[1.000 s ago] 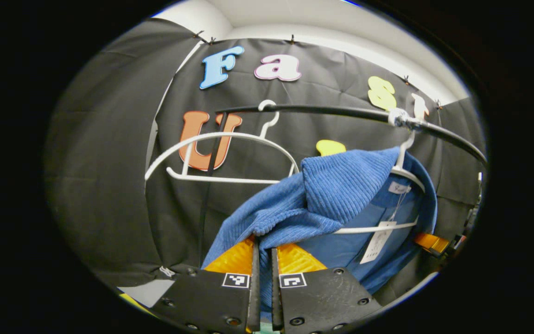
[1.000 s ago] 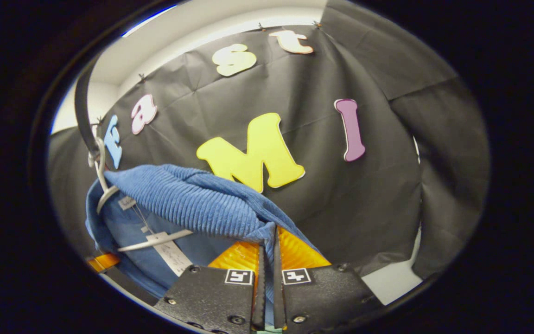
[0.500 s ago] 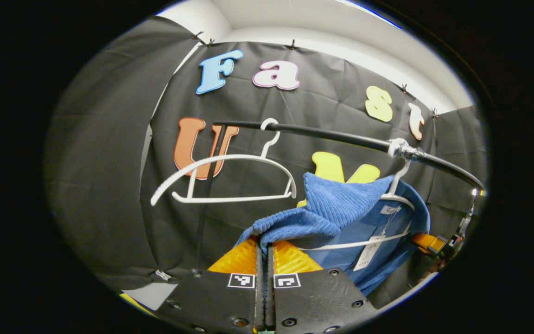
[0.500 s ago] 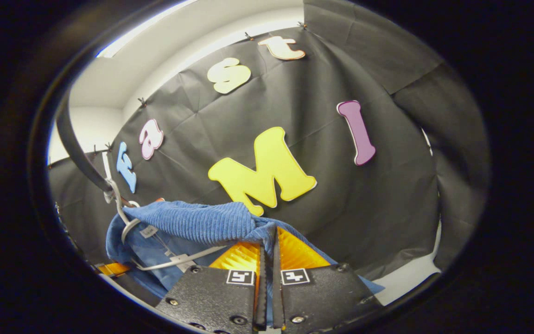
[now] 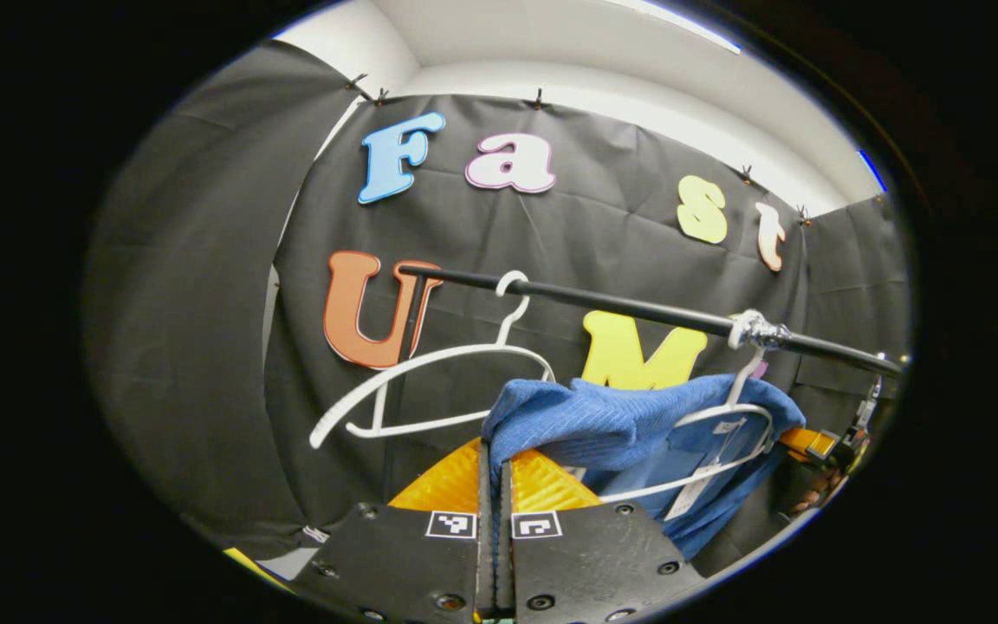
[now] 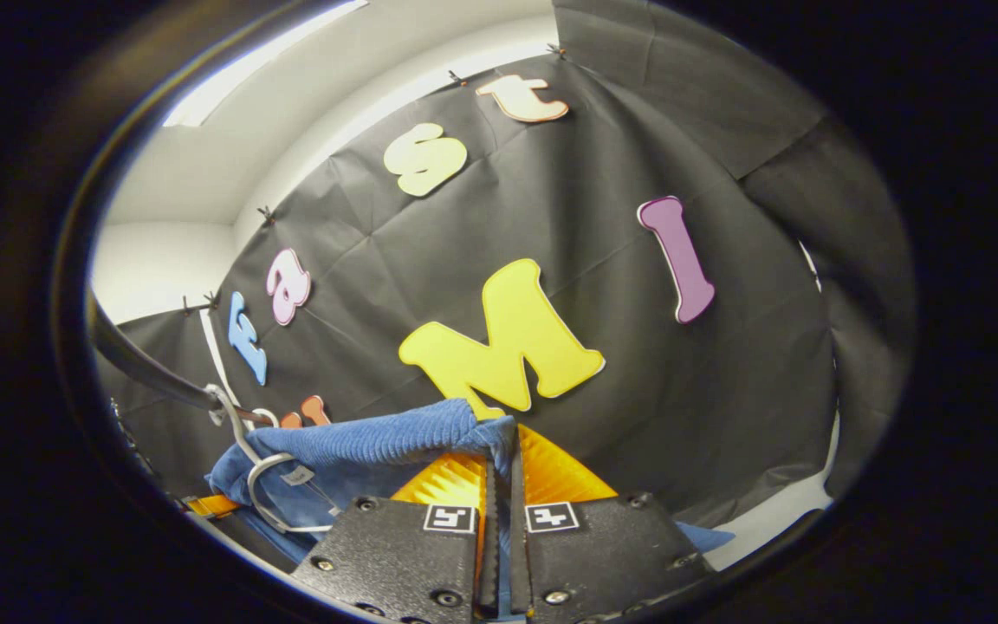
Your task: Grasp the clothes on the hanger with both hands and then place them into the laundry hamper below.
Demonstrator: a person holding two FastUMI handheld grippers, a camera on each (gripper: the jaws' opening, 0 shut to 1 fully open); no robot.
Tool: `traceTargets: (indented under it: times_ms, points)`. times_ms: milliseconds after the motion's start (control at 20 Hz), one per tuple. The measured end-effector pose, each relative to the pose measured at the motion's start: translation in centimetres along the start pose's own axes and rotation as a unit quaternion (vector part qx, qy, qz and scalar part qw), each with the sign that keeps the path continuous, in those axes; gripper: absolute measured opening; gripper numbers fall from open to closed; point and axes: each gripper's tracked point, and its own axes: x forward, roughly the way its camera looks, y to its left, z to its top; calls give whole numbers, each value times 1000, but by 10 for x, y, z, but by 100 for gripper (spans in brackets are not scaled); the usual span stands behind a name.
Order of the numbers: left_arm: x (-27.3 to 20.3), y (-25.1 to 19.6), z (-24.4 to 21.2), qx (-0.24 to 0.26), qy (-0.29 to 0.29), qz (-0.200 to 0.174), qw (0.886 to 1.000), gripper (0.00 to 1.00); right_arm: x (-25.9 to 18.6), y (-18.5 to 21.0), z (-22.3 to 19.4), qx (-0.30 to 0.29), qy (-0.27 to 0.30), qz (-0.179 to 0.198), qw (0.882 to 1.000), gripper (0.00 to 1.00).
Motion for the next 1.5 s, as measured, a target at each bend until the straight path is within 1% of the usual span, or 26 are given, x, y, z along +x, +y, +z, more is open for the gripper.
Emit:
traceTargets:
  times_ms: [100, 150, 200, 250, 300, 350, 400, 450, 500, 650, 800, 900, 1000, 1050, 1100, 1150, 1200, 1250, 1350, 1400, 1450, 1500]
  points:
    - [5, 3, 0, 5, 6, -4, 1000, 6, 4, 2, 2, -3, 0, 3, 1000, 8]
    - [6, 4, 0, 8, 9, -7, 1000, 1, 4, 1, 4, -5, 0, 4, 1000, 8]
    - [9, 5, -1, 5, 12, -11, 1000, 6, 4, 2, 5, -5, 1, 9, 1000, 8]
    - [12, 5, -2, 3, 19, -16, 1000, 6, 4, 3, 7, -3, 3, 15, 1000, 7]
    - [15, 6, -3, 4, 22, -19, 1000, 1, 4, 1, 9, 0, 5, 20, 1000, 8]
    - [18, 6, -4, 7, 29, -24, 999, 6, 5, 0, 13, 3, 8, 25, 1000, 8]
    - [19, 6, -4, 10, 31, -29, 999, 1, 5, 0, 15, 5, 10, 28, 1000, 8]
    - [20, 5, -3, 15, 34, -34, 999, 6, 6, -1, 17, 0, 14, 29, 999, 8]
    - [22, 5, 0, 21, 34, -39, 998, 6, 8, 0, 19, -5, 15, 31, 999, 8]
    - [31, 3, 0, 31, 42, -61, 997, 6, 14, -3, 23, -15, 22, 28, 999, 8]
    - [41, -1, -3, 39, 56, -92, 993, 6, 26, -6, 27, -4, 34, 33, 999, 8]
    - [47, -2, -7, 50, 67, -109, 991, 6, 36, -16, 26, -6, 44, 26, 999, 8]
    - [52, -5, -17, 57, 82, -126, 987, 6, 42, -27, 17, -10, 62, 15, 998, 8]
    - [55, -3, -23, 64, 90, -127, 986, 1, 44, -30, 10, -10, 71, 11, 997, 8]
    - [56, 3, -29, 73, 96, -125, 985, 1, 45, -34, 2, -10, 80, 7, 997, 8]
    - [56, 6, -34, 78, 100, -124, 984, 6, 46, -37, -6, -7, 86, 4, 996, 8]
    - [54, 8, -37, 80, 101, -125, 984, 6, 45, -40, -13, -5, 93, 2, 996, 8]
    - [54, 8, -39, 79, 102, -126, 984, 1, 44, -44, -19, 0, 97, -2, 995, 8]
    - [56, 14, -43, 76, 104, -125, 984, 1, 42, -50, -32, 7, 108, -10, 994, 8]
    - [56, 17, -48, 74, 108, -124, 984, 6, 41, -52, -39, 8, 114, -13, 993, 8]
    - [56, 20, -52, 72, 110, -123, 984, 1, 39, -54, -46, 8, 120, -16, 993, 8]
    - [56, 24, -58, 68, 114, -121, 984, 1, 37, -57, -54, 8, 127, -21, 992, 8]
